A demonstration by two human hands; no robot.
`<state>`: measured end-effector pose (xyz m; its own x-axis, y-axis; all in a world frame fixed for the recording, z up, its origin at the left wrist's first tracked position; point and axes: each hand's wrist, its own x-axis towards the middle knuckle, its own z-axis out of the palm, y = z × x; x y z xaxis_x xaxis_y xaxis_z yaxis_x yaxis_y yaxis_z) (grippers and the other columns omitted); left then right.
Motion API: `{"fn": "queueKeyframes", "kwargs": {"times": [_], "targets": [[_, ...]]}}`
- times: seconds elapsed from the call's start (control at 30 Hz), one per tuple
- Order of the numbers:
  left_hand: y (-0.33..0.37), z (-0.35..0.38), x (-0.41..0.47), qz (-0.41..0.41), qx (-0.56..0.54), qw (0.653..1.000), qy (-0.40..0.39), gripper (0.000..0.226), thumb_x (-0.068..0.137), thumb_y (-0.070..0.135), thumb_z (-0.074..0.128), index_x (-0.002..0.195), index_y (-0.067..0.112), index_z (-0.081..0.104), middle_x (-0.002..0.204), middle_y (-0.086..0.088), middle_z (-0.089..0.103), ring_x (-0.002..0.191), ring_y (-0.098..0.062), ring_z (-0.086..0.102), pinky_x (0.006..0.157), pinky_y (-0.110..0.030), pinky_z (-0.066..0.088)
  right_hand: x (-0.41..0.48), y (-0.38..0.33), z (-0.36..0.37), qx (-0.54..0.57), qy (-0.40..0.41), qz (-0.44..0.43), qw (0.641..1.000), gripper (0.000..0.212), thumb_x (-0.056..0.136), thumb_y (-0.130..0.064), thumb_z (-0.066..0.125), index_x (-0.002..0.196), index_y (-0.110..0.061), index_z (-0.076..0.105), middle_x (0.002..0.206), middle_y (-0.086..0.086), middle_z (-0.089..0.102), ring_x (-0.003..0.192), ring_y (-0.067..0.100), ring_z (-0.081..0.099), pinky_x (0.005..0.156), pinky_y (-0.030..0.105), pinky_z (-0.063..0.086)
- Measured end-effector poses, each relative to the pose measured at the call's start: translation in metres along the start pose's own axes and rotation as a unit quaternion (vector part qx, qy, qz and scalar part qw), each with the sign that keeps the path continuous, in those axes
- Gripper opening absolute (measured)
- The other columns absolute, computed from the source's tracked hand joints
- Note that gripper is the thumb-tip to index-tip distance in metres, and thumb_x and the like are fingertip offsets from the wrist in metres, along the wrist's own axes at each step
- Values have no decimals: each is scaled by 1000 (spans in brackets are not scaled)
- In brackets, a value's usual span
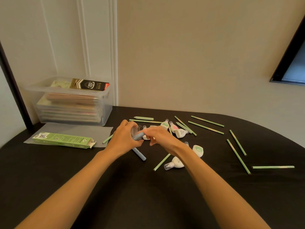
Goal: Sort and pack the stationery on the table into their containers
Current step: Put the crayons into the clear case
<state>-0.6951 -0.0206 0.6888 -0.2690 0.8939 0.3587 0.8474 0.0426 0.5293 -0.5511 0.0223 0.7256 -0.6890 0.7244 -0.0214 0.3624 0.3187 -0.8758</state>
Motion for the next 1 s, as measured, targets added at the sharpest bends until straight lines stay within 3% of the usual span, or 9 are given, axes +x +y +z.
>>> {"fn": "queueKeyframes", "kwargs": {"times": [0.13, 0.27, 0.4, 0.57, 0.63, 0.73, 0.8, 0.87, 1.0], "targets": [[-2, -1, 0, 21, 6, 1000, -3, 55, 72, 27, 78, 119, 16, 52, 116, -2, 45, 95, -9, 43, 78, -20, 41, 3, -1, 2, 22, -19, 40, 999, 28, 98, -15, 42, 117, -5, 61, 85, 3, 46, 72, 9, 39, 69, 21, 39], [-7, 3, -4, 61, 17, 998, -16, 54, 71, 31, 78, 116, 18, 52, 115, 0, 45, 95, -7, 42, 79, -20, 43, 7, -1, -1, 48, -67, 96, 992, 17, 91, -14, 48, 81, -9, 62, 84, 10, 48, 65, 10, 38, 66, 22, 37], [-10, 6, -7, 85, 12, 996, -17, 52, 71, 31, 78, 114, 17, 53, 115, 0, 47, 97, -6, 43, 80, -20, 45, 12, -1, 2, 31, -82, 147, 985, 18, 91, -20, 52, 101, -6, 59, 72, 3, 51, 60, 8, 40, 59, 19, 38], [-11, 6, -11, 88, 13, 996, -24, 52, 73, 30, 77, 116, 17, 52, 116, 0, 45, 98, -6, 42, 82, -20, 45, 7, -1, 1, 10, -114, 148, 982, 13, 90, -25, 59, 92, -12, 61, 66, 1, 50, 54, 6, 40, 55, 18, 38], [-12, 5, -10, 78, 16, 997, -14, 52, 74, 28, 77, 117, 17, 51, 117, -1, 44, 100, -9, 44, 81, -20, 45, 8, -1, -1, 65, -66, 129, 987, 15, 89, -22, 61, 98, -11, 64, 68, 1, 51, 57, 7, 43, 57, 19, 41], [-13, 0, -6, 25, 31, 999, 17, 57, 75, 25, 76, 123, 16, 47, 121, -3, 42, 108, -16, 46, 83, -22, 46, 18, 6, -4, 168, 96, 177, 965, 32, 85, -18, 65, 115, -5, 59, 82, 5, 55, 66, 10, 47, 59, 20, 45], [-14, -2, -4, -8, 34, 999, 32, 58, 76, 23, 75, 125, 16, 45, 123, -4, 41, 111, -18, 45, 84, -22, 44, 22, 14, 0, 39, 102, 215, 971, 33, 89, -18, 61, 117, -2, 56, 93, 7, 58, 76, 12, 52, 65, 22, 46], [-14, -2, -3, -28, 33, 998, 41, 58, 76, 22, 75, 125, 16, 44, 124, -5, 41, 112, -19, 45, 82, -21, 42, 23, 26, 13, -120, 34, 178, 976, 34, 87, -24, 63, 111, -1, 62, 101, 10, 62, 92, 18, 58, 77, 27, 48], [-11, 1, -2, -44, 35, 998, 42, 57, 77, 21, 74, 125, 16, 43, 124, -6, 41, 113, -20, 44, 84, -23, 43, 25, 41, 35, -254, -8, 167, 953, 34, 79, -29, 72, 101, -4, 66, 97, 9, 63, 99, 22, 60, 85, 34, 49]]}}
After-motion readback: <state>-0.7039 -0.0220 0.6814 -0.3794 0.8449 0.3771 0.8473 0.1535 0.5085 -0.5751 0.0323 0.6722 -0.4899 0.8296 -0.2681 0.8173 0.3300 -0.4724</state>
